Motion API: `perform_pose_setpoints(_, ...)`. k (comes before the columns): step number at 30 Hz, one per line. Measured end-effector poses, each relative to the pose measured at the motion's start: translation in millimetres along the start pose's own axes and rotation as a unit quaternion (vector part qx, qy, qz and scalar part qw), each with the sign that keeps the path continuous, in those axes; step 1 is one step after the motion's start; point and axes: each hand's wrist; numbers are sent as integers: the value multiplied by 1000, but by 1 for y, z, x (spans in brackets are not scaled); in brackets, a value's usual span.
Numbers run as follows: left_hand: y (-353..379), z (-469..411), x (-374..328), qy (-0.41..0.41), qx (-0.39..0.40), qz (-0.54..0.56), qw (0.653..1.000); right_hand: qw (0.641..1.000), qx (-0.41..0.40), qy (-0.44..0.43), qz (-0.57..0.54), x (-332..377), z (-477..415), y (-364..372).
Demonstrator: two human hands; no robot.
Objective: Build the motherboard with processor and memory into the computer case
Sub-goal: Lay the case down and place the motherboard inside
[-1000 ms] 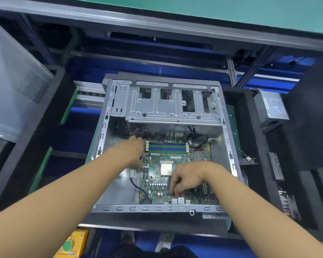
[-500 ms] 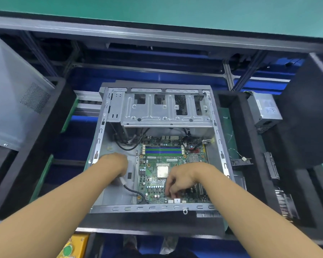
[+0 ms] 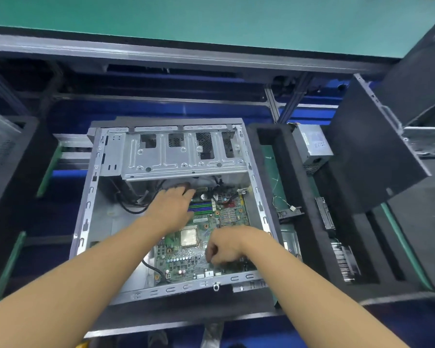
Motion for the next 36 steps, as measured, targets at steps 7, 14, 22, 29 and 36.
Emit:
perform_pose_setpoints(7, 7, -27, 3, -39, 26, 26, 999, 999, 1, 11, 41, 4, 3, 6)
perform_pose_setpoints(14, -3, -26, -40, 15, -3, -16, 1000, 985, -171, 16, -8, 4, 17, -1)
perform_pose_setpoints(22, -67, -19, -84, 127, -42, 259, 957, 911, -405, 57, 52, -2, 60, -12)
perform_pose_setpoints(29, -79, -4, -111, 139, -83, 373, 914, 881, -472, 24, 16, -28, 90, -14)
perform_pose_setpoints(36, -65, 36, -71, 50, -132, 397, 907, 934, -352, -28, 45, -6, 72, -32)
Point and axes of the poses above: each hand's wrist, its own z-axis away from the middle knuckle, its own y-axis out of the palm, x = y × z, and after that the axes turned 8 degrees about z, right-handed
